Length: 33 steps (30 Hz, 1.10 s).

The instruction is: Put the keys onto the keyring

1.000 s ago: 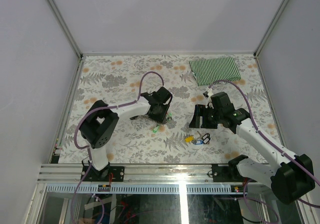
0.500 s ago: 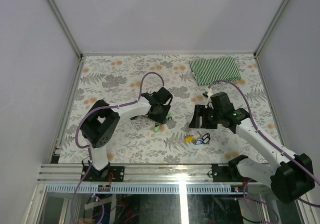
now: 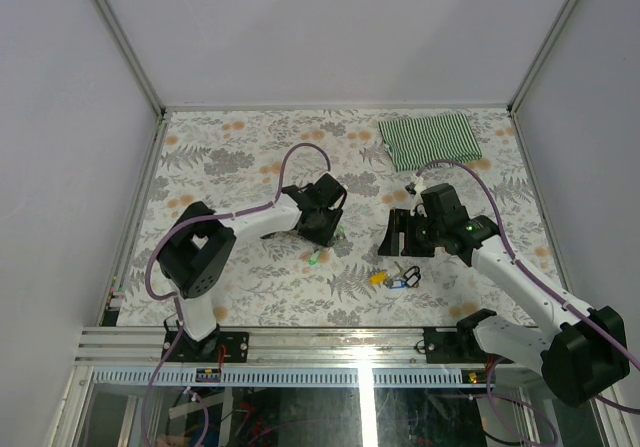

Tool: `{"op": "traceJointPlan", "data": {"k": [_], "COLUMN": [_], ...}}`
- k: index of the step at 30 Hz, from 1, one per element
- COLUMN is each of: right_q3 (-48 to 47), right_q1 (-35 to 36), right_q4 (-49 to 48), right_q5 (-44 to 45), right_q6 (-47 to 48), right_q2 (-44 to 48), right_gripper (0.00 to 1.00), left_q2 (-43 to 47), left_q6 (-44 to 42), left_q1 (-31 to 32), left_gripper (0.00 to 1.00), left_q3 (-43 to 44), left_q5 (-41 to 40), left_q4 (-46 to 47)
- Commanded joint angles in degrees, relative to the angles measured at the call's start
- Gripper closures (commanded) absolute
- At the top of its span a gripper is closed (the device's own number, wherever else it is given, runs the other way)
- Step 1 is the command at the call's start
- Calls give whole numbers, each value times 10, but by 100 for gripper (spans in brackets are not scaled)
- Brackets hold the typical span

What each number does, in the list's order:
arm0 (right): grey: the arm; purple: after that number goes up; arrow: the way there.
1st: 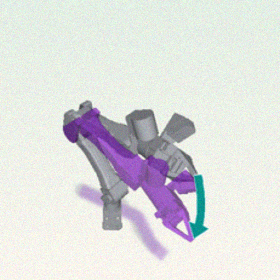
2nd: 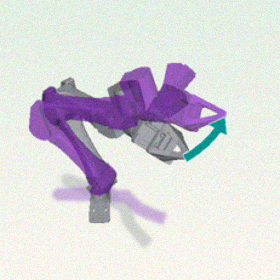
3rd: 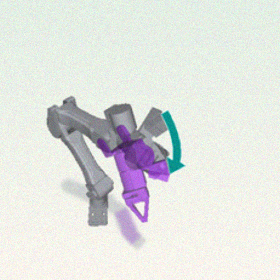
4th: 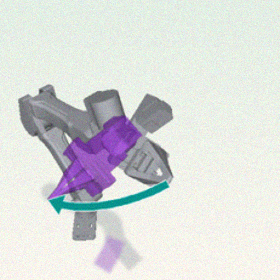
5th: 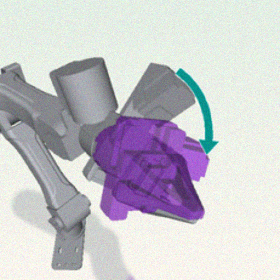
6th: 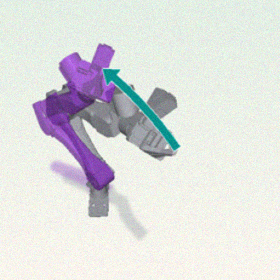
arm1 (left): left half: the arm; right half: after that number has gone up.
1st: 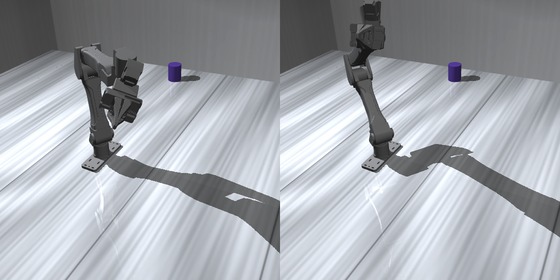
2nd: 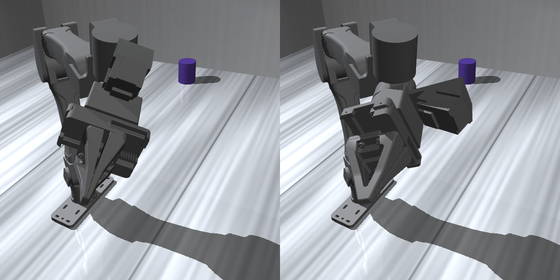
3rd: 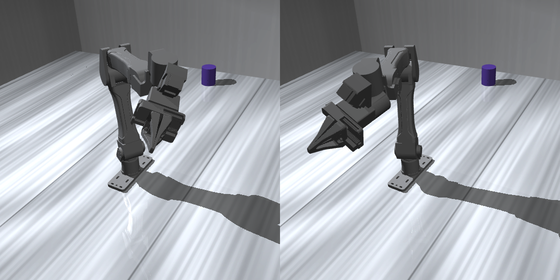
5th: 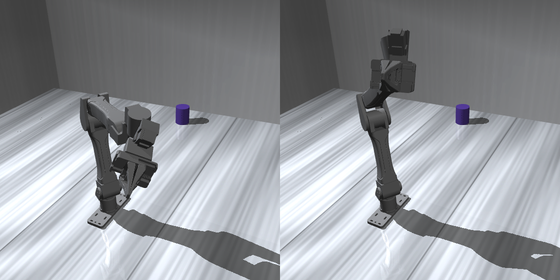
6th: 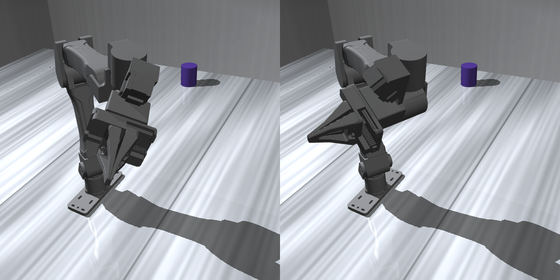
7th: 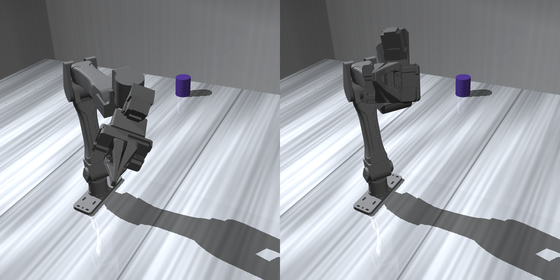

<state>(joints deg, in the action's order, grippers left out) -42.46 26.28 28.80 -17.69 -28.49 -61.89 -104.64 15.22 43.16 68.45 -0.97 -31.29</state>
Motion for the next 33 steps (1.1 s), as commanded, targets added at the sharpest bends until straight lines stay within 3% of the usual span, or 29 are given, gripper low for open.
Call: {"op": "traceJointPlan", "data": {"k": [1,11,16,18,22,26,33], "right_q3": [-2,-2,-3,-3,-1,1,-2], "right_q1": [7,10,10,11,12,12,13], "right_q4": [-15,-17,-17,-17,-19,-23,-22], "right_q5": [-15,-14,-16,-16,-16,-18,-18], "right_q6": [5,2,3,4,3,2,2], "right_q2": [-3,-3,-7,-7,-8,-9,-10], "right_gripper": [26,26,26,26,26,26,26], "left_q2": [18,26,26,29,37,39,27], "left_q6": [-11,-13,-10,-10,-9,-6,-4], "left_q1": [9,30,32,32,33,36,38], "left_gripper": [63,60,42,40,45,61,64], "left_q3": [2,-5,-5,-6,-10,-15,-20], "left_q5": [-14,-41,-51,-55,-52,-37,-34], "left_q4": [3,-4,-5,-7,-9,-6,-4]}}
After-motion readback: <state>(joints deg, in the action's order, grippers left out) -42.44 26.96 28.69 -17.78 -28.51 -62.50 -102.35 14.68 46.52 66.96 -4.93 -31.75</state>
